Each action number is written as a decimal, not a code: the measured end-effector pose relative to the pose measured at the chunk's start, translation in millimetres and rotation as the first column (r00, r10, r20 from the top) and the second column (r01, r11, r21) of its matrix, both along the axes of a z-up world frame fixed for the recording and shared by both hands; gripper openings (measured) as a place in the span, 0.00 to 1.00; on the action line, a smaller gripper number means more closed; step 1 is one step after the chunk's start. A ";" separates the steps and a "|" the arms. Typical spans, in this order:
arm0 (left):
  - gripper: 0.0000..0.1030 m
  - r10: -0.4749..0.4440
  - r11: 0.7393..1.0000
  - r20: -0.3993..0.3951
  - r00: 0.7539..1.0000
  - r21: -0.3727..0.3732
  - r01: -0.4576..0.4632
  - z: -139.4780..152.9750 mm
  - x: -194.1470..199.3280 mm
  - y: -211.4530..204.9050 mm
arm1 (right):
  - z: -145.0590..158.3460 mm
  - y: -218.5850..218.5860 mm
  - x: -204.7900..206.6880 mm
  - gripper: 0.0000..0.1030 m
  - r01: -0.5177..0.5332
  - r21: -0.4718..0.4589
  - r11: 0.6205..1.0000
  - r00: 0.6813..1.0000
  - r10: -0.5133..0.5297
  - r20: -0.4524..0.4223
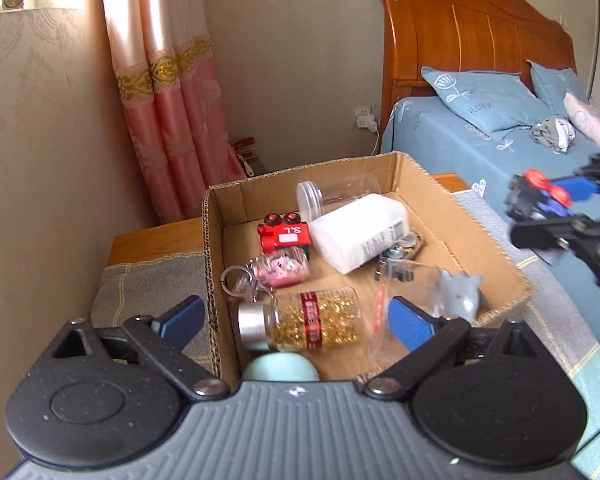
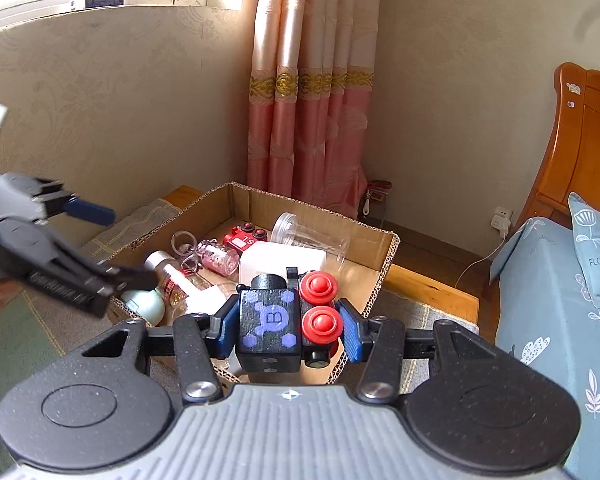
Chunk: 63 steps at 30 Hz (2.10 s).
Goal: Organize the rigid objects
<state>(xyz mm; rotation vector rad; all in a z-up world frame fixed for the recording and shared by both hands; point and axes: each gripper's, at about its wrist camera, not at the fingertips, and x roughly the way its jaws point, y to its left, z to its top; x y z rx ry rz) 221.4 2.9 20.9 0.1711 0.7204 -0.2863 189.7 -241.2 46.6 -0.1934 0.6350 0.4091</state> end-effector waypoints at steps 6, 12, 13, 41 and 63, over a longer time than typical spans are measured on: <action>0.99 0.045 0.999 0.044 0.998 -0.016 -0.044 2.0 -31.1 3.9 | -1.8 -0.3 21.0 0.54 0.025 0.012 1.000 0.998 -0.025 -0.049; 0.99 0.100 0.993 0.029 0.995 -0.067 -0.098 -6.2 -49.4 12.4 | -10.1 6.1 51.3 0.54 0.047 0.010 0.999 0.992 -0.045 -0.120; 0.99 0.113 0.992 0.032 0.993 -0.064 -0.111 -7.5 -51.8 13.1 | -11.9 7.3 55.6 0.54 0.050 0.010 0.999 0.991 -0.048 -0.128; 0.99 0.217 0.976 0.045 0.975 -0.023 -0.216 3.9 -100.3 11.9 | -20.7 24.2 -74.8 1.00 0.383 -0.009 0.924 0.909 -0.379 -0.177; 0.99 0.248 0.968 0.031 0.968 0.040 -0.249 23.7 -118.6 -5.1 | -12.6 32.2 -112.0 1.00 0.430 0.022 0.903 0.896 -0.423 -0.133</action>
